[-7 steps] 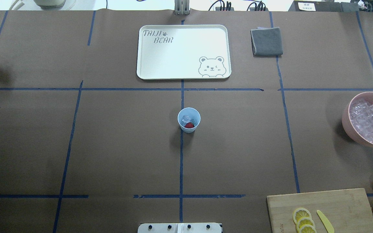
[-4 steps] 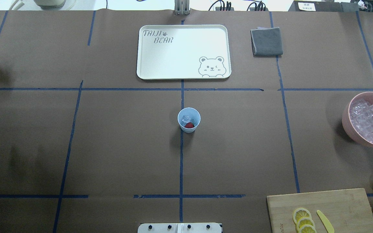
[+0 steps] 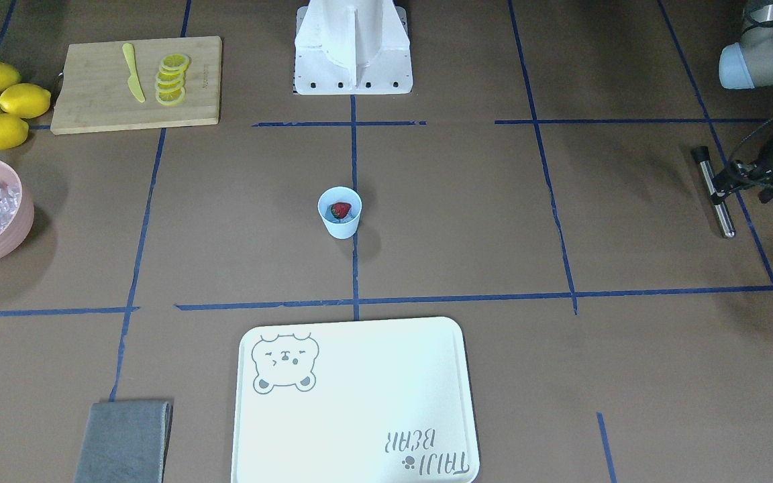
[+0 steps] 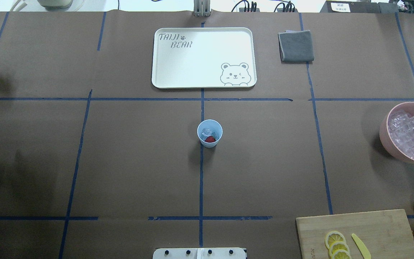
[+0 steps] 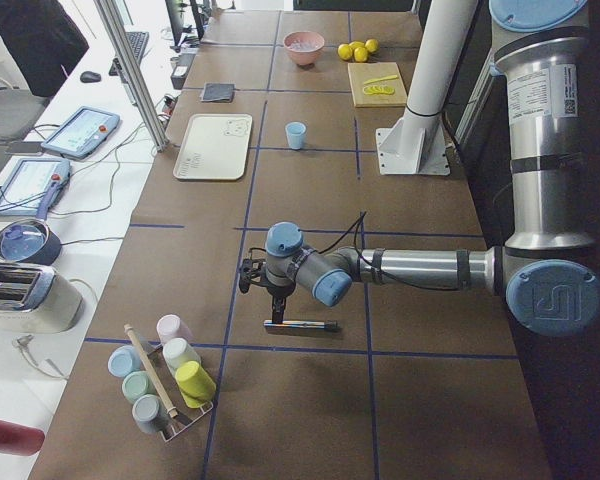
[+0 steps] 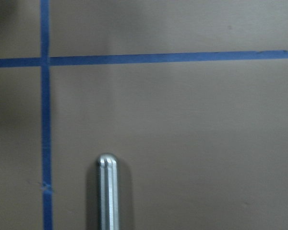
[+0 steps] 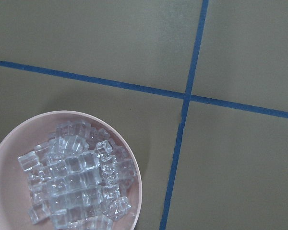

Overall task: Mash ice and strawberries in cup
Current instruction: 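Close the left gripper around the upright metal pestle rod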

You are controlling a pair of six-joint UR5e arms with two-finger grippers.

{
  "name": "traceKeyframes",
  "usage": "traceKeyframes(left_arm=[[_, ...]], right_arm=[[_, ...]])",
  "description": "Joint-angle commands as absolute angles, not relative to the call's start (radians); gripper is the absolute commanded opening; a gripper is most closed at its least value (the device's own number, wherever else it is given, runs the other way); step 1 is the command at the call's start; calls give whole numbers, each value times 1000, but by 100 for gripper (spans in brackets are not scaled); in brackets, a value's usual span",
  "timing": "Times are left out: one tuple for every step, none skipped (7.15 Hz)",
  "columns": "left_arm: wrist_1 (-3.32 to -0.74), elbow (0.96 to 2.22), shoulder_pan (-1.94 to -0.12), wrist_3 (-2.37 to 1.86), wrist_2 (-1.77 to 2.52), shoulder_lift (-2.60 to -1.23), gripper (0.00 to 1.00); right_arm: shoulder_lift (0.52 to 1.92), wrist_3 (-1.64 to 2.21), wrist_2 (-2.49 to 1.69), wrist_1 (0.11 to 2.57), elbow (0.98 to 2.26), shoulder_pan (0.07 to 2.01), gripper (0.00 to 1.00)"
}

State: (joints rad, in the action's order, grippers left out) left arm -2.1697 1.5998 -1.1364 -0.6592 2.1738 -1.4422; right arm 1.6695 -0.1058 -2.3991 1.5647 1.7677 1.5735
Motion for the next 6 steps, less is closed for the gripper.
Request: traceKeyframes(left_arm=[[-2234, 1530, -1134, -777, 2164, -1480, 100], [-2293, 1496, -1131, -805, 2163, -1480, 100], [-2315, 1471, -1117, -807, 2163, -1480, 100], [-2322, 1467, -1088, -808, 2146, -1480, 100], [-2324, 1462, -1068, -805, 2141, -1479, 100], [-2324, 1460, -1066, -802, 2141, -1470, 100]], right_arm=[[1666, -106, -2399, 1565, 1767, 1574, 99], [1666, -106, -2399, 1565, 1767, 1572, 99], [1666, -106, -2399, 1565, 1767, 1572, 99], [1666, -101, -2399, 1565, 1767, 1574, 99], [1666, -100, -2399, 1565, 1767, 1572, 99], [1666, -100, -2399, 1565, 1767, 1574, 99]])
